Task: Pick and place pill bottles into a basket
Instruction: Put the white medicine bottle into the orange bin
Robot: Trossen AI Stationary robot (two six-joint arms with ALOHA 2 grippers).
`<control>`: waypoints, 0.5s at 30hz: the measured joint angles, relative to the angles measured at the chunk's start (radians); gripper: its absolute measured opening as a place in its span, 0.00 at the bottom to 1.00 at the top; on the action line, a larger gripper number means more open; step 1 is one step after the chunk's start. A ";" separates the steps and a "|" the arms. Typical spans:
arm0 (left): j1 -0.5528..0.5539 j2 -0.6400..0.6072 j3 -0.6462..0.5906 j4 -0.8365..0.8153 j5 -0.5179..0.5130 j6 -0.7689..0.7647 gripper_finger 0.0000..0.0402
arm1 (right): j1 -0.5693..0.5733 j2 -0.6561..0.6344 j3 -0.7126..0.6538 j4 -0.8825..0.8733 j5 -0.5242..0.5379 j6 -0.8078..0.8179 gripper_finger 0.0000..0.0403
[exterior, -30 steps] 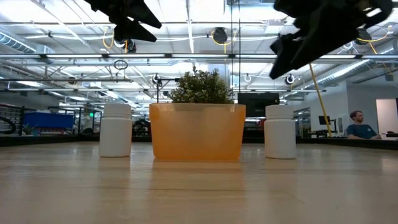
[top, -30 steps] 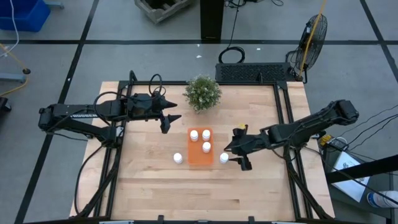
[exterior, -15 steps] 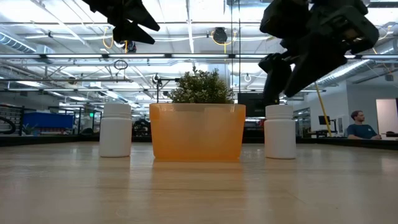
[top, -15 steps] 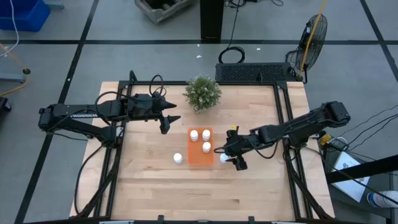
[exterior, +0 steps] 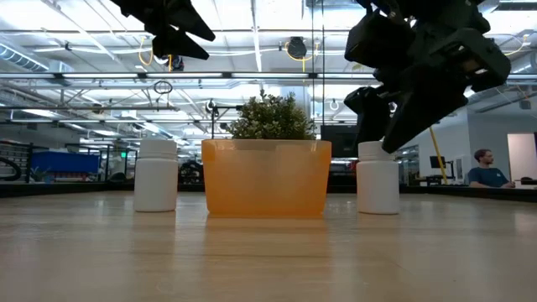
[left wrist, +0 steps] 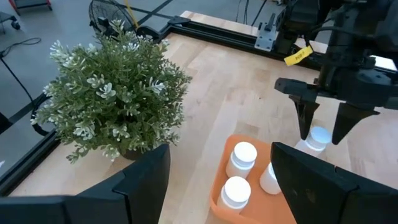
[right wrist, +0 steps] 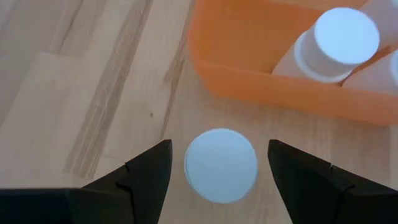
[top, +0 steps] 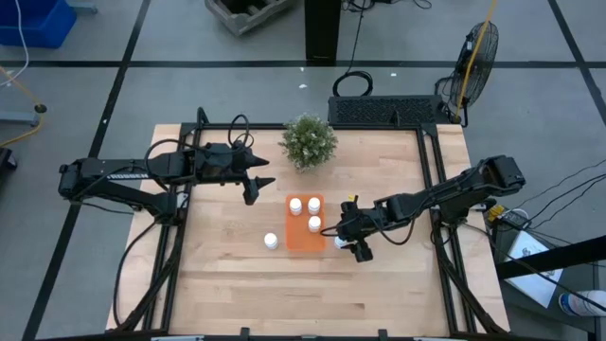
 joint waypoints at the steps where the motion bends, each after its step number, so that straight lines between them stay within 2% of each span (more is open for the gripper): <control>1: 0.000 0.000 0.000 0.000 0.000 0.000 0.70 | 0.000 0.000 0.000 -0.004 -0.001 0.000 0.62; 9: 0.000 0.000 0.000 0.000 0.003 0.000 0.68 | 0.003 0.000 -0.013 0.009 -0.003 0.003 0.36; 15: 0.000 0.000 0.000 0.000 0.003 0.001 0.70 | 0.009 -0.042 0.031 -0.052 -0.001 0.026 0.36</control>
